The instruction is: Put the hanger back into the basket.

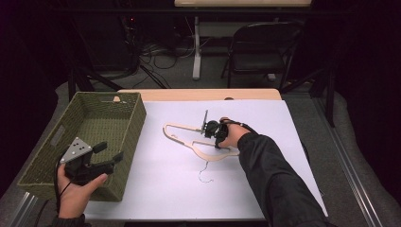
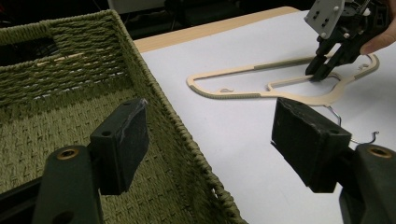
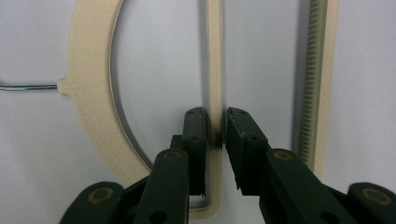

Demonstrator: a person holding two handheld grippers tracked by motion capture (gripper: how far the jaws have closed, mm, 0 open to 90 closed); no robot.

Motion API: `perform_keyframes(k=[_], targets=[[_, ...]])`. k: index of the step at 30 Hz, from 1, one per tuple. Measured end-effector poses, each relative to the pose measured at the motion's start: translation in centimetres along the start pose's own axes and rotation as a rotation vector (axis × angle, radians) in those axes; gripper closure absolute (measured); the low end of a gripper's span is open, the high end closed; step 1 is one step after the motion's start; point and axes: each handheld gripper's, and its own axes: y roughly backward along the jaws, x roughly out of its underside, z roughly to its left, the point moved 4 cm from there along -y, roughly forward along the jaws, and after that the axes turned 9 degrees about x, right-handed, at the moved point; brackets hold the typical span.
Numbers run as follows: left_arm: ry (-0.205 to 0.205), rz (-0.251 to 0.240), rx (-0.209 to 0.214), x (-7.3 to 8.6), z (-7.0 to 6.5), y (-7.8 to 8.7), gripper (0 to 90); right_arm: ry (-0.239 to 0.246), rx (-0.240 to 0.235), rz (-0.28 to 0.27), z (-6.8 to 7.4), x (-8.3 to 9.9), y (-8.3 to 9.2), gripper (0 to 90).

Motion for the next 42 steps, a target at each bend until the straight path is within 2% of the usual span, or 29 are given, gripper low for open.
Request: perform_keyframes(k=[1, 3, 8, 12, 18, 24, 25, 28, 30, 32, 36, 39, 42], targets=[[0.0, 0.0, 0.0, 0.0, 0.0, 0.0, 27.0, 0.013, 0.001, 0.026, -0.1, 0.0, 0.2, 77.9], [0.0, 0.001, 0.0, 0.0, 0.0, 0.0, 27.0, -0.006, -0.006, -0.008, 0.0, 0.0, -0.1, 78.6], [0.0, 0.001, 0.0, 0.0, 0.0, 0.0, 27.1, 0.001, -0.017, 0.026, -0.1, 0.0, 0.1, 80.7], [0.001, 0.0, -0.001, 0.0, 0.0, 0.0, 27.0, -0.002, -0.018, 0.018, 0.0, -0.1, -0.1, 84.5], [0.001, 0.0, -0.002, 0.0, 0.0, 0.1, 27.1, 0.014, -0.012, 0.022, 0.0, -0.2, 0.0, 85.3], [0.001, -0.001, -0.004, 0.0, 0.0, 0.1, 27.2, 0.005, -0.019, 0.045, 0.2, 0.0, 0.3, 85.7], [0.001, 0.0, -0.004, 0.0, 0.0, 0.1, 27.3, 0.005, -0.025, 0.031, 0.2, 0.1, 0.3, 85.7], [0.0, -0.003, -0.004, -0.1, 0.0, 0.1, 27.3, 0.013, -0.012, 0.035, 0.2, 0.2, 0.5, 85.9], [0.0, -0.004, -0.003, -0.1, 0.0, 0.0, 27.3, 0.003, -0.032, 0.036, 0.3, 0.3, 0.5, 85.9], [-0.002, -0.003, -0.002, -0.1, -0.1, 0.0, 27.4, 0.011, -0.032, 0.05, 0.3, 0.3, 0.6, 85.9], [-0.004, -0.003, -0.002, -0.1, -0.1, 0.1, 27.6, 0.018, -0.024, 0.015, 0.4, 0.2, 0.8, 86.0], [-0.004, -0.004, -0.002, -0.1, -0.2, 0.1, 27.6, 0.015, -0.036, 0.043, 0.6, 0.3, 1.3, 86.0], [-0.013, -0.007, 0.0, -0.3, -0.4, 0.1, 27.8, 0.017, -0.037, 0.009, 0.9, 0.2, 1.6, 86.0]])
